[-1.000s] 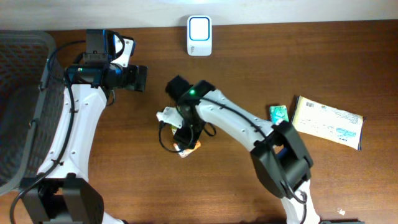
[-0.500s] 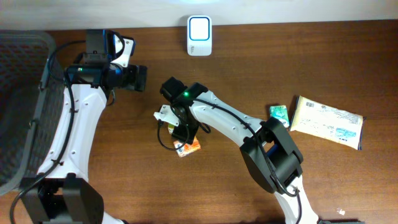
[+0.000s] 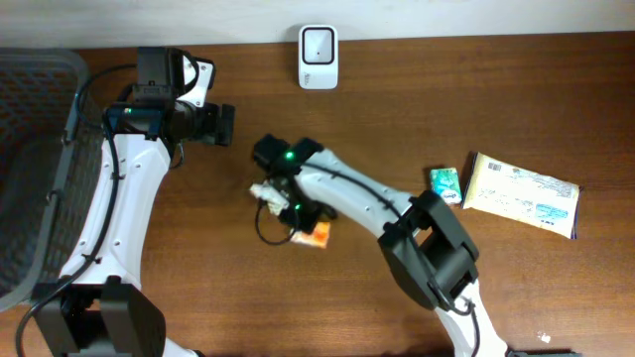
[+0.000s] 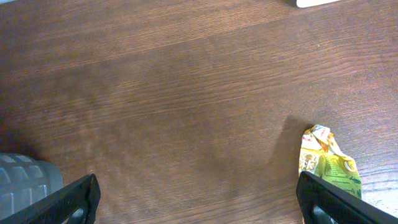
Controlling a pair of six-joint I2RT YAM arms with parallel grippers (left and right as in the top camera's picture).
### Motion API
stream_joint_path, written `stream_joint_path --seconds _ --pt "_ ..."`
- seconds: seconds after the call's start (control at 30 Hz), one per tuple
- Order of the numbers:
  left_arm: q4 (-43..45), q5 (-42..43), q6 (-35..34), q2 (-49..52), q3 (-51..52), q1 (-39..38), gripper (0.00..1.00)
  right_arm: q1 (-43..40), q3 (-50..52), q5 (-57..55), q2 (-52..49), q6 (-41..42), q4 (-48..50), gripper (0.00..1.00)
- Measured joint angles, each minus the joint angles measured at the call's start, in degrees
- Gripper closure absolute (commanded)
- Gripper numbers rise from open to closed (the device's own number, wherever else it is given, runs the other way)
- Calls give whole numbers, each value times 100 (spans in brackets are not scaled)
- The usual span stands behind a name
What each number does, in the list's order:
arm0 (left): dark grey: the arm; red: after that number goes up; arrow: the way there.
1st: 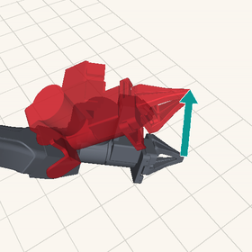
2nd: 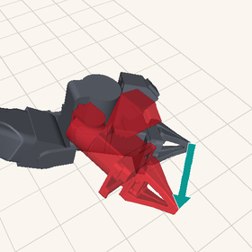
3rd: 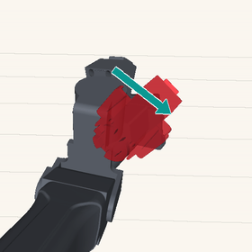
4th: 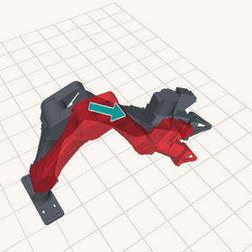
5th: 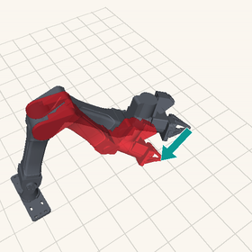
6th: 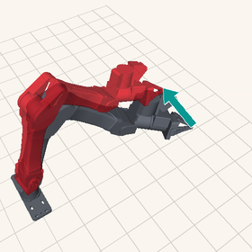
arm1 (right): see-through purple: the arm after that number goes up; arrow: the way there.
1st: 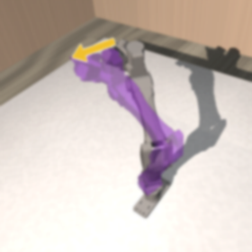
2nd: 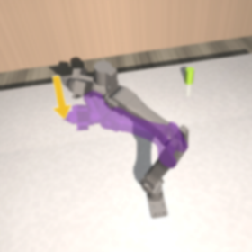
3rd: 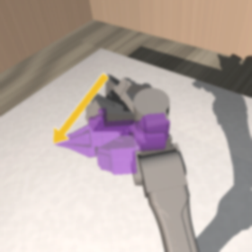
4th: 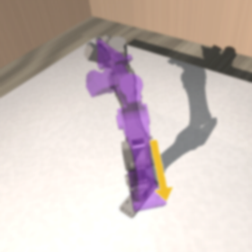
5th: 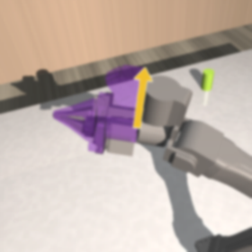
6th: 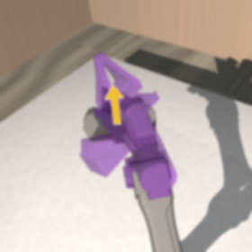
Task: Scan the item barcode
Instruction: 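Reach the right gripper to the orange box and grasp it, then lift the orange box and hold it over the scanner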
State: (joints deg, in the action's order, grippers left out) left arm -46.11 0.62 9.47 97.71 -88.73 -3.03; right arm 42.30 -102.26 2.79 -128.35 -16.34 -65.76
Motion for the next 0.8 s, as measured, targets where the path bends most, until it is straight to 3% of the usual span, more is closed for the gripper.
stream_joint_path --seconds 0.17,0.2,0.27,0.33,0.4,0.57,0.67,0.8 --pt "-2 2 0 0 0 0 1 -2037 -24 562 0 1869 72 96" --pt "-7 2 0 0 0 0 1 -2330 -28 778 0 2009 197 90" --pt "-4 0 0 0 0 0 1 -3106 -33 1674 -11 2197 494 55" --pt "-2 0 0 0 0 0 1 -3423 -33 2055 -20 2179 450 48" --pt "-4 0 0 0 0 0 1 -3552 -35 2221 -20 1718 234 48" --pt "0 0 0 0 0 0 1 -3390 393 2393 -26 1021 614 70" --pt "0 0 0 0 0 0 1 -3283 769 2559 -20 968 973 96" --pt "0 0 0 0 0 0 1 -3289 776 2767 -7 968 984 96"
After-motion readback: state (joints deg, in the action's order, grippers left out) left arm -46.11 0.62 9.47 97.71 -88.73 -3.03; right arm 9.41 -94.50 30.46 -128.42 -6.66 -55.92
